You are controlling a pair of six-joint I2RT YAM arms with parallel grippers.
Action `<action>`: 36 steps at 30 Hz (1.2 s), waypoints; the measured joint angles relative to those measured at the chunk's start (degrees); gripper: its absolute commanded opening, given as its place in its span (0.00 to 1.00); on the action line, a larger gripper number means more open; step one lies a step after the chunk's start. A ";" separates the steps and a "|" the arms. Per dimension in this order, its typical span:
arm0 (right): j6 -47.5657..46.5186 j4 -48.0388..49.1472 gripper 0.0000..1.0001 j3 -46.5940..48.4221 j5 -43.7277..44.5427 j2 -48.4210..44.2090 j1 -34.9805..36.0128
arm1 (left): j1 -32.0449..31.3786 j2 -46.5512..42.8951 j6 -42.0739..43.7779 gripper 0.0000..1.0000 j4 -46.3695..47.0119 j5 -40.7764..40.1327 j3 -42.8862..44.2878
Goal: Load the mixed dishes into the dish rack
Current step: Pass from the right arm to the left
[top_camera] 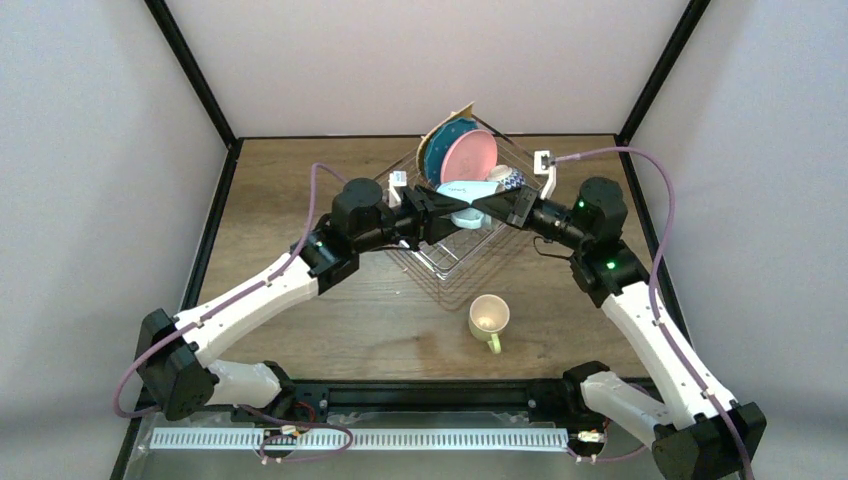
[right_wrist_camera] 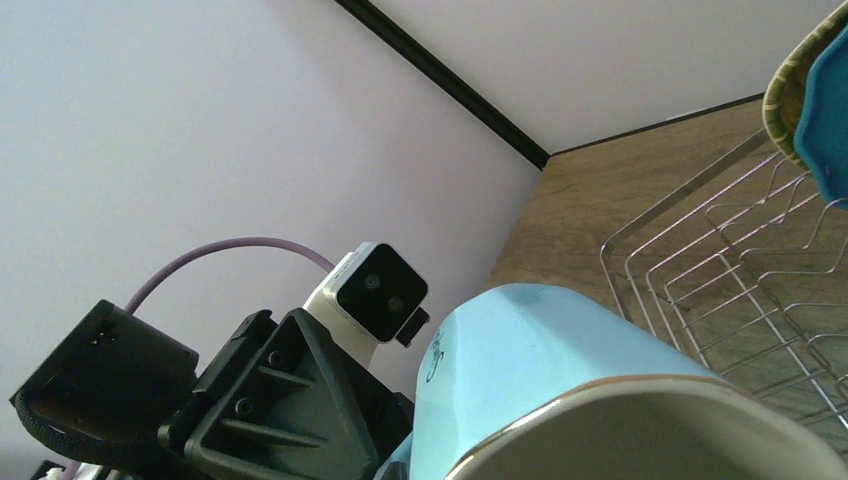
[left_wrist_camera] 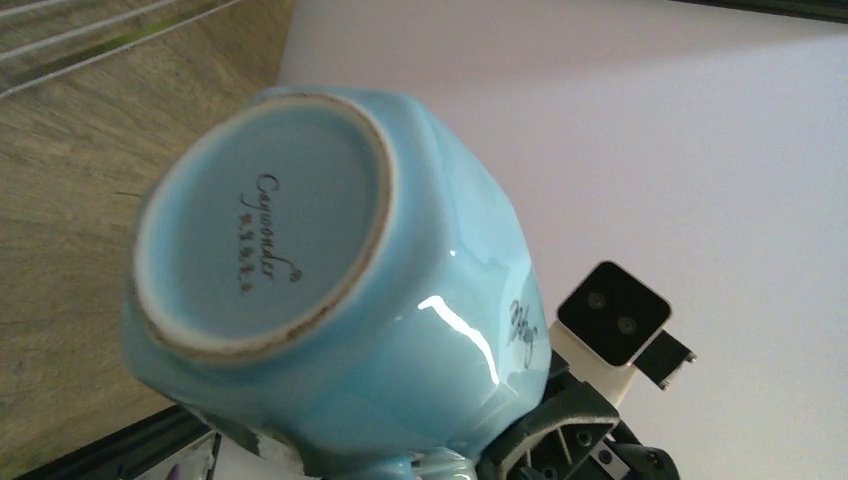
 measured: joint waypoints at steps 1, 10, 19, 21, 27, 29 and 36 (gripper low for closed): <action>0.57 1.07 0.01 -0.57 -0.33 0.00 0.02 | 0.00 0.07 -0.07 0.94 0.28 0.24 -0.07; 5.33 6.97 0.01 -4.02 -1.53 0.00 0.00 | -0.04 0.09 -1.31 0.67 3.15 1.88 -1.88; 9.33 11.54 0.01 -6.78 -2.10 0.00 -0.15 | -0.04 -0.04 -2.27 0.56 6.16 2.56 -3.80; 10.08 12.41 0.01 -7.21 -2.25 0.00 -0.22 | -0.04 -0.04 -2.40 0.56 6.67 2.75 -3.96; 12.04 15.19 0.01 -7.56 -2.91 0.04 -0.28 | 0.11 0.07 -2.51 0.57 9.05 4.46 -3.96; 12.68 16.20 0.01 -7.74 -3.19 0.24 -0.31 | 0.13 0.35 -2.60 0.57 10.10 5.31 -3.96; 14.32 19.37 0.01 -8.07 -4.02 2.27 -0.68 | 0.87 2.64 -3.13 0.43 13.05 7.91 -3.45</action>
